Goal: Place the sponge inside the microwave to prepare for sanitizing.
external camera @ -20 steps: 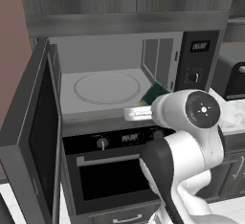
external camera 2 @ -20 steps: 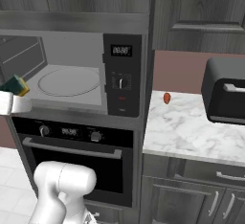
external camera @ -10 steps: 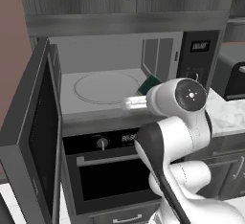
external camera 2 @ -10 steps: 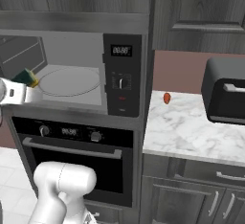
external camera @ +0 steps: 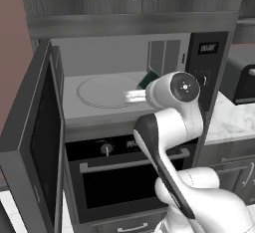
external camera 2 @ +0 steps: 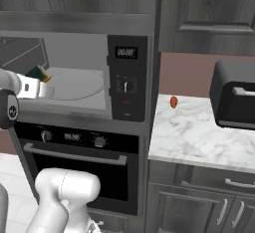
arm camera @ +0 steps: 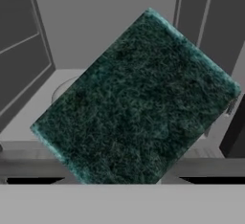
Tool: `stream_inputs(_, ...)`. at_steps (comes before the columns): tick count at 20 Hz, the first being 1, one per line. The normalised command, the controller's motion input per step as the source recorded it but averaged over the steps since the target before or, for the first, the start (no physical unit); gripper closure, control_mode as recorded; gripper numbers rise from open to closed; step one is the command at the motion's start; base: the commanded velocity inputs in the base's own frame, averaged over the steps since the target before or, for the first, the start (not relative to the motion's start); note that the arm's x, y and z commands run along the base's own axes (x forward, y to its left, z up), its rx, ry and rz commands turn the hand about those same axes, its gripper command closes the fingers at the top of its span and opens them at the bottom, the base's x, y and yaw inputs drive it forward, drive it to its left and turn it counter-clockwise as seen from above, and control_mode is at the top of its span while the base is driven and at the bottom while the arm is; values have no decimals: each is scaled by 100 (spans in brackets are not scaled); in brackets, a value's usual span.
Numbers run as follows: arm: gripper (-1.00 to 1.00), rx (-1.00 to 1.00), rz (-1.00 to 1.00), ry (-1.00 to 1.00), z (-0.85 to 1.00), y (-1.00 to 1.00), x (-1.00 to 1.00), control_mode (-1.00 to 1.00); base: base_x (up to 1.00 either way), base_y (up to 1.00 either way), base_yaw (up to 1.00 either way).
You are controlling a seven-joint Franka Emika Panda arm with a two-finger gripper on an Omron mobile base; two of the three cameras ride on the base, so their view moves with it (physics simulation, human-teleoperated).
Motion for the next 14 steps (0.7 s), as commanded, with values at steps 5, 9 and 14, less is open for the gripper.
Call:
stream_inputs(5, 100, 0, 0, 0, -11, 0, 55, -100, 0, 0, 0)
stream_inputs(9, 100, 0, 0, 0, -17, 0, 54, -100, 0, 0, 0)
stream_inputs(14, 100, 0, -1, 0, -16, 0, 47, -100, 0, 0, 0)
